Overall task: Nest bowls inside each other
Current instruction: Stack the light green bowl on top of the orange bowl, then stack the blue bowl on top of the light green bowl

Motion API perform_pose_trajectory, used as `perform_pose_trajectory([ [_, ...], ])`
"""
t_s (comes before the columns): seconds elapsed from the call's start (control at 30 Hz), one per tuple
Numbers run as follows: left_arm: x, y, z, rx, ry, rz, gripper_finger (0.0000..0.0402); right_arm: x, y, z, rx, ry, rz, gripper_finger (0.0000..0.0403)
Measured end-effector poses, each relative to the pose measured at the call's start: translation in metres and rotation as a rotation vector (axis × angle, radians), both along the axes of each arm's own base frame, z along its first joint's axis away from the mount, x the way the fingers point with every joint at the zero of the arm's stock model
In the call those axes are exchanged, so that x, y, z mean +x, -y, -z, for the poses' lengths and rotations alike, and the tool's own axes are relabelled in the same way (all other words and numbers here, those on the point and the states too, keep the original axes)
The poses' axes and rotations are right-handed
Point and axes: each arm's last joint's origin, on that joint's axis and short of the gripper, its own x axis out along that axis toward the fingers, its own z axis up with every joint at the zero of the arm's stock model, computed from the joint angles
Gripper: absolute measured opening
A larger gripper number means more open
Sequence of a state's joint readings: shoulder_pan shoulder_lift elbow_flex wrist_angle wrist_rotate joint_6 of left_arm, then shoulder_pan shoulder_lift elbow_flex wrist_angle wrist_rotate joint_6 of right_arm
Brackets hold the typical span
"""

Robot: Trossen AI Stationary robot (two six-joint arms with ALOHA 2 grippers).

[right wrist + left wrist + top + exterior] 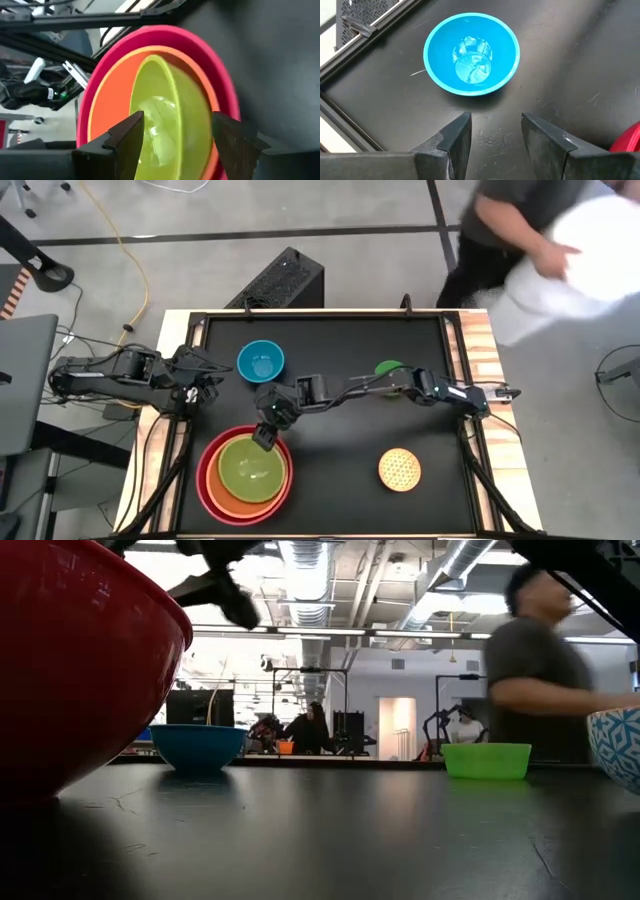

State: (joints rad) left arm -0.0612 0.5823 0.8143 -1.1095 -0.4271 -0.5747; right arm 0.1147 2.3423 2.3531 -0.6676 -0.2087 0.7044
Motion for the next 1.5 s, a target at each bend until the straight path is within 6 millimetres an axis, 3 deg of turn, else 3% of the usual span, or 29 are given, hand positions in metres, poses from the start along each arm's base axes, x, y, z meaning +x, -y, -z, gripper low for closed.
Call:
perform_pose_trajectory([
  [0.1, 0.0, 0.0, 0.0, -0.001, 0.001, -0.001, 0.0162, -0.009, 0.006, -0.009, -0.02, -0.037, 0.008, 0.0244],
  [0.2, 0.0, 0.0, 0.0, -0.001, 0.0, -0.001, 0.0162, -0.012, 0.0, -0.014, -0.044, -0.008, -0.048, 0.0211],
  [0.37, 0.0, 0.0, 0.0, 0.01, -0.003, 0.001, 0.0162, -0.009, -0.031, -0.007, -0.038, 0.044, -0.195, 0.0076],
  [0.47, 0.0, 0.0, 0.0, 0.02, -0.004, -0.002, 0.0162, 0.0, -0.03, 0.009, -0.047, 0.037, -0.186, 0.0014],
  [0.8, 0.0, -0.001, 0.0, 0.037, -0.01, 0.007, 0.0162, 0.016, -0.002, 0.031, -0.01, 0.031, -0.145, 0.0005],
  [1.13, 0.0, -0.001, 0.0, 0.034, -0.009, 0.005, 0.0162, 0.019, 0.02, 0.027, 0.039, 0.053, -0.152, 0.0007],
  [1.3, 0.0, 0.0, 0.0, 0.021, -0.007, 0.006, 0.0162, 0.015, 0.052, 0.006, -0.011, 0.102, -0.018, 0.0009],
  [1.5, 0.0, 0.0, 0.0, -0.001, -0.001, 0.005, 0.0162, 0.01, 0.138, 0.011, 0.003, 0.05, 0.208, 0.0041],
])
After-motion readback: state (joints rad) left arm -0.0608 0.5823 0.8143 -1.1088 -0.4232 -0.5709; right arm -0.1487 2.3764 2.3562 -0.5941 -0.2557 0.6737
